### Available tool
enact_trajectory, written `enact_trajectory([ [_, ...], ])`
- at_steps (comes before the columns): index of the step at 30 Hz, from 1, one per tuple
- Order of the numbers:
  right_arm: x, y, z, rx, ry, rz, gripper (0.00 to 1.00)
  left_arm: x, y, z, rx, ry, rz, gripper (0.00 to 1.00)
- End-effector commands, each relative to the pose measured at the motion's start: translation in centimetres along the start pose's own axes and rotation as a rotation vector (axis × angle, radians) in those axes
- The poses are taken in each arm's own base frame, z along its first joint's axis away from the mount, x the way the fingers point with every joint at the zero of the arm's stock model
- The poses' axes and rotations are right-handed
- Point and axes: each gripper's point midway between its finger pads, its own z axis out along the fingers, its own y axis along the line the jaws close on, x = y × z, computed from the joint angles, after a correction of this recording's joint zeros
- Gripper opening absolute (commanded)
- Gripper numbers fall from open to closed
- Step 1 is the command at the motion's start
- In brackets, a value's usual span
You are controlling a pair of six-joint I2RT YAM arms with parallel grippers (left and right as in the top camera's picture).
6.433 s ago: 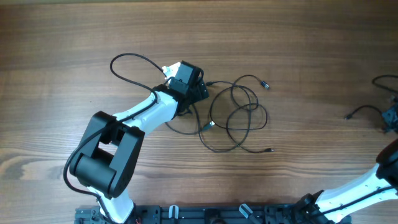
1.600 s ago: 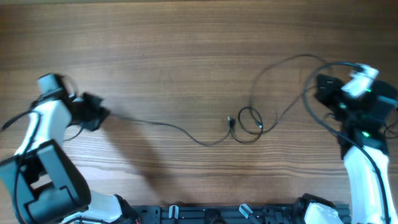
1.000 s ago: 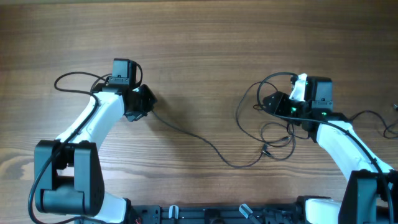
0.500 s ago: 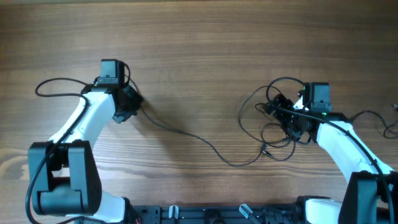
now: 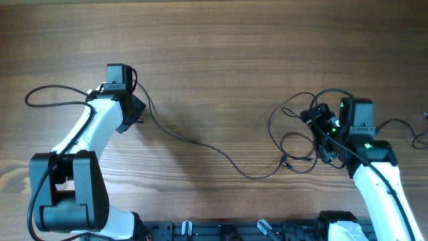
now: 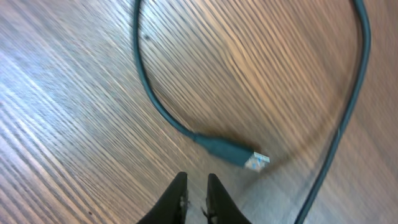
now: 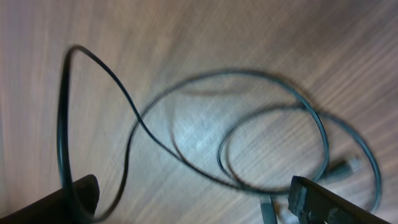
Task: Untangle cables
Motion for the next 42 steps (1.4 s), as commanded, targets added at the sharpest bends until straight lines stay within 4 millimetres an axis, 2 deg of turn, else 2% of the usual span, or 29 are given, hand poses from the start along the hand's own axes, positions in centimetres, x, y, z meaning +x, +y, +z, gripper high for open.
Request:
enact_trajectory([
  [1,2.1,-2.4,-0.1,0.111,0.098,0.115,1.00,-1.6,0.3,-0.2,-0.017,-0.076,-0.135,0.15],
  [3,3.6,-5.1,-0.1,0.236,0.152,0.218,1.00,-2.0,0.4,-0.1,-0.012,-0.085,-0.158,0.15],
  [4,3.9,-5.7,0.0,0.262,0.161,0.236,1.00,-2.3,0.6,-0.1,-0.012,-0.087,-0.166,0.15],
  [7,4.7,-7.1,0.8,0.314,0.192,0.258,1.00,-3.1,1.6,0.2,-0.025,-0.092,-0.200,0.15],
  [13,6.7,-9.7,1.9,0.419,0.277,0.297,1.00,-5.3,4.9,0.7,-0.072,-0.096,-0.303,0.16],
  [17,7.5,-11.5,2.6,0.480,0.294,0.339,1.00,-6.0,6.2,0.9,-0.089,-0.097,-0.342,0.18],
  [22,6.5,-11.7,5.2,0.429,0.230,0.355,1.00,-6.0,6.3,0.9,-0.089,-0.095,-0.347,0.20],
  [28,6.4,-12.7,6.5,0.455,0.182,0.493,1.00,-5.7,6.5,0.9,-0.101,-0.085,-0.344,0.21],
  [31,5.8,-12.3,7.3,0.432,0.167,0.479,0.99,-5.7,6.5,0.9,-0.101,-0.085,-0.344,0.24],
  [32,5.8,-12.3,7.5,0.430,0.166,0.478,0.92,-5.7,6.5,0.9,-0.101,-0.084,-0.343,0.24],
  [35,5.6,-12.7,7.9,0.444,0.167,0.420,0.61,-5.6,6.6,0.9,-0.105,-0.081,-0.342,0.26],
  [36,5.4,-13.0,8.1,0.453,0.161,0.401,0.56,-5.6,6.6,0.9,-0.106,-0.080,-0.342,0.26],
  [38,5.3,-13.9,8.2,0.492,0.144,0.394,0.53,-5.6,6.7,0.9,-0.107,-0.079,-0.342,0.26],
  [42,4.9,-15.0,9.0,0.538,0.117,0.387,0.28,-5.5,6.7,0.9,-0.109,-0.077,-0.341,0.27],
])
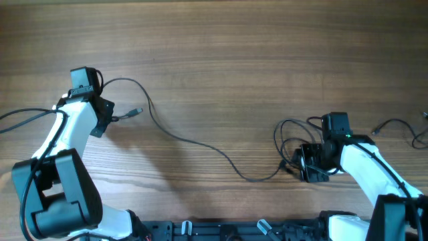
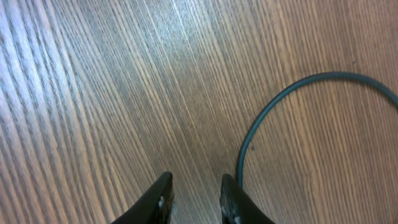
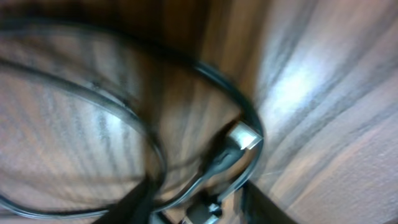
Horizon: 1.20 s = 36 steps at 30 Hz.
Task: Untangle cables
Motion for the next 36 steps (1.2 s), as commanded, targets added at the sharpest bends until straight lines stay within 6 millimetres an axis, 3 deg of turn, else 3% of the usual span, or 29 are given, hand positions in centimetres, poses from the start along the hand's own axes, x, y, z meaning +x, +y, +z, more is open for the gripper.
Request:
enact_trajectory([
  [1,-5.2,-2.4,3.6,0.110,-0.232,-0.057,0.23,-0.4,0.3,-0.1,-0.012,-0.017,-0.015,0.28],
  [4,-5.9,-1.5,4.2,0.089,-0.252,-0.068,0.04,-0.3,0.5,-0.1,-0.019,-0.013,-0.006,0.29],
  [7,-6.6,1.4,4.0,-0.004,-0.296,-0.191,0.05,-0.5,1.0,-0.1,-0.043,-0.026,0.004,0.29],
  [9,-7.3,4.0,3.0,-0.056,-0.344,-0.288,0.05,-1.8,2.0,-0.2,-0.091,-0.088,-0.002,0.28],
  [13,-9.0,8.8,-0.2,-0.089,-0.470,-0.510,0.05,-4.0,4.3,0.1,-0.153,-0.134,-0.064,0.24],
  [16,-9.9,12.9,-3.6,-0.101,-0.570,-0.726,0.05,-5.4,7.1,0.6,-0.202,-0.112,-0.145,0.20],
  [19,-10.3,16.3,-7.2,-0.102,-0.649,-0.867,0.05,-5.6,8.4,1.2,-0.189,-0.044,-0.216,0.15],
  [23,-9.6,21.6,-13.1,-0.146,-0.776,-1.089,0.04,-4.6,7.6,1.6,-0.093,0.085,-0.276,0.08],
  [27,-8.3,26.1,-19.3,-0.233,-0.911,-1.193,0.04,-3.2,5.9,1.5,-0.027,0.155,-0.262,0.07],
  [32,-8.2,29.0,-24.8,-0.331,-1.050,-1.194,0.04,-1.3,3.6,1.0,0.010,0.178,-0.186,0.10],
  [36,-10.7,29.7,-27.6,-0.386,-1.145,-1.125,0.04,0.7,1.6,0.4,0.037,0.186,-0.102,0.11],
])
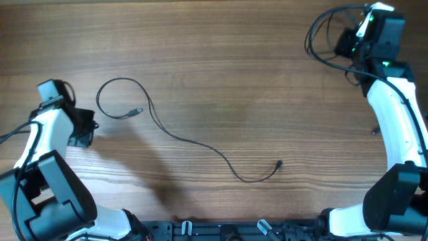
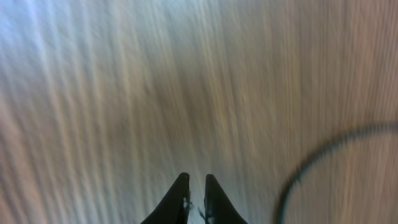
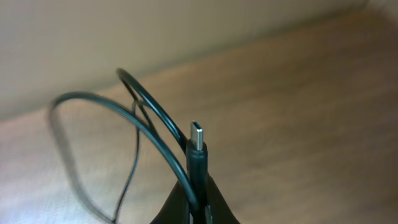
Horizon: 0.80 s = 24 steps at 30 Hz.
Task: Untangle cables
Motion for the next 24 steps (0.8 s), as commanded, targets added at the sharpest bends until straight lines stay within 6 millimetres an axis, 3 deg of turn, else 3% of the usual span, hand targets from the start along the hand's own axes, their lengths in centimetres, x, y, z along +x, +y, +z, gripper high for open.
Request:
enact_trajectory([
  [1,-2.5,-3.8,0.2,0.081,-0.076,0.000,0.05,2.7,-2.1,-0.4,0.042,0.028,0.089,0.12],
  [4,-4.0,-7.2,0.6,0.133,-0.133,0.019,0.04,4.5,-3.5,-0.7,0.069,0.029,0.155,0.14],
  [10,-4.9,-14.4,2.4,0.252,-0.172,0.030,0.04,8.2,-6.7,-1.4,0.151,0.022,0.278,0.15],
  [15,-5.1,-21.5,6.4,0.343,-0.150,0.089,0.04,12.1,-9.3,-2.3,0.236,0.020,0.391,0.17],
  [21,-3.8,-25.4,12.0,0.376,-0.116,0.141,0.04,15.8,-11.2,-3.3,0.312,0.024,0.487,0.22],
  [24,-1.2,-26.5,14.8,0.382,-0.071,0.151,0.04,17.4,-11.8,-3.8,0.341,0.028,0.526,0.23],
])
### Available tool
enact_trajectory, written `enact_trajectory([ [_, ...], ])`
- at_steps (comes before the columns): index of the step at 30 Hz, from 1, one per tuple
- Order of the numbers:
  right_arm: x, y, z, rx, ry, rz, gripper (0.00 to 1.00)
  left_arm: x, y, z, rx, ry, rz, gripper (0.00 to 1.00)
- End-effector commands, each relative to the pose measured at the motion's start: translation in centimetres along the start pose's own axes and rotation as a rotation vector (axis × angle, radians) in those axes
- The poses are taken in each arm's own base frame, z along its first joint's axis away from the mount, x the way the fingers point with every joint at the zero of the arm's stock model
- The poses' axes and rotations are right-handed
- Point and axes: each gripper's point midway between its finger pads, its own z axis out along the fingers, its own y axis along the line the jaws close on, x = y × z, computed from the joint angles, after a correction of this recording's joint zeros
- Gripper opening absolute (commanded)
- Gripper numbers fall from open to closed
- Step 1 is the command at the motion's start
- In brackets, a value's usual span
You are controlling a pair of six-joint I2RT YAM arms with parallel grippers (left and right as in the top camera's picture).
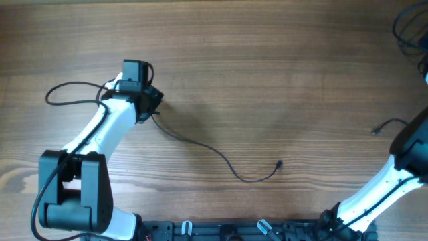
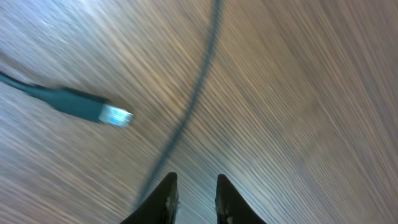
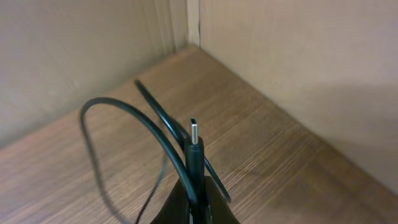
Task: Untangle cables
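A long thin dark cable (image 1: 221, 155) snakes across the table from my left gripper (image 1: 148, 107) to its free plug (image 1: 278, 164). In the left wrist view, that cable's other plug (image 2: 93, 109) with a light tip lies ahead of my left gripper (image 2: 194, 182), which stands open and empty just above the wood. My right gripper (image 3: 194, 190) is shut on a black cable's plug (image 3: 194, 146), tip upward, with loops (image 3: 118, 124) hanging beside it. Overhead, only those loops (image 1: 403, 25) show at the top right edge.
Beige walls meet in a corner (image 3: 193, 25) just behind the right gripper. Another plug and lead (image 1: 380, 128) lie at the right edge by the right arm (image 1: 408, 161). A thin loop of lead (image 1: 67, 90) trails left of the left arm.
My left gripper has moved from the far left edge to over the long cable's left end and stands wider open. The right gripper, still holding the plug, has gone beyond the top right corner.
First the left gripper hovered by the long cable's left plug while the right stood open over a tangle at the right. Then the right was down in the tangle. Later it held the black cable at the far right, and the long cable lay alone.
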Motion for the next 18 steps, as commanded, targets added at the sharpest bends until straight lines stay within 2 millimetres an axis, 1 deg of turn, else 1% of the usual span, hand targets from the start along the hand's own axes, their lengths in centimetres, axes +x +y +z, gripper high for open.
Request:
enact_trajectory([
  [1,2.8,-0.1,3.2,0.013,0.043,0.011,0.04,1.3,-1.6,-0.3,0.034,0.003,0.046,0.24],
  [2,4.2,-0.2,4.0,0.017,0.070,0.031,0.05,1.5,-1.7,-0.3,0.036,0.002,0.054,0.25],
  [3,5.4,-0.2,4.5,0.020,0.092,0.048,0.11,1.7,-1.8,-0.3,0.033,-0.002,0.064,0.27],
  [4,6.3,-0.2,4.9,0.023,0.114,0.064,0.29,1.8,-1.9,-0.3,0.032,-0.005,0.068,0.30],
  [5,6.9,-0.2,5.0,0.025,0.129,0.081,0.54,2.0,-2.0,-0.4,0.032,-0.007,0.074,0.35],
  [6,7.3,-0.2,5.0,0.025,0.147,0.107,0.73,2.1,-2.1,-0.4,0.032,-0.008,0.078,0.41],
  [7,7.7,0.3,4.9,0.004,0.165,0.119,0.99,2.2,-2.1,-0.4,0.033,-0.007,0.081,0.47],
  [9,6.8,1.4,3.9,-0.054,0.185,0.123,1.00,2.3,-2.2,-0.4,0.034,-0.005,0.085,0.64],
  [10,6.0,1.8,3.2,-0.072,0.190,0.129,1.00,2.3,-2.2,-0.4,0.034,-0.005,0.085,0.73],
  [11,4.9,2.1,2.3,-0.079,0.189,0.141,1.00,2.3,-2.2,-0.4,0.034,-0.005,0.085,0.78],
  [12,3.7,2.1,1.2,-0.072,0.189,0.161,0.99,2.3,-2.2,-0.4,0.034,-0.005,0.085,0.85],
  [13,2.7,2.1,0.2,-0.067,0.186,0.181,1.00,2.3,-2.2,-0.4,0.034,-0.005,0.085,0.88],
  [14,0.9,2.2,-1.5,-0.066,0.174,0.213,1.00,2.3,-2.2,-0.4,0.034,-0.005,0.085,0.93],
  [16,-2.1,2.1,-4.5,-0.072,0.134,0.228,1.00,2.3,-2.2,-0.4,0.034,-0.005,0.081,0.96],
  [18,-4.1,1.5,-7.0,-0.041,0.106,0.261,1.00,2.3,-2.2,-0.4,0.033,-0.004,0.081,1.00],
])
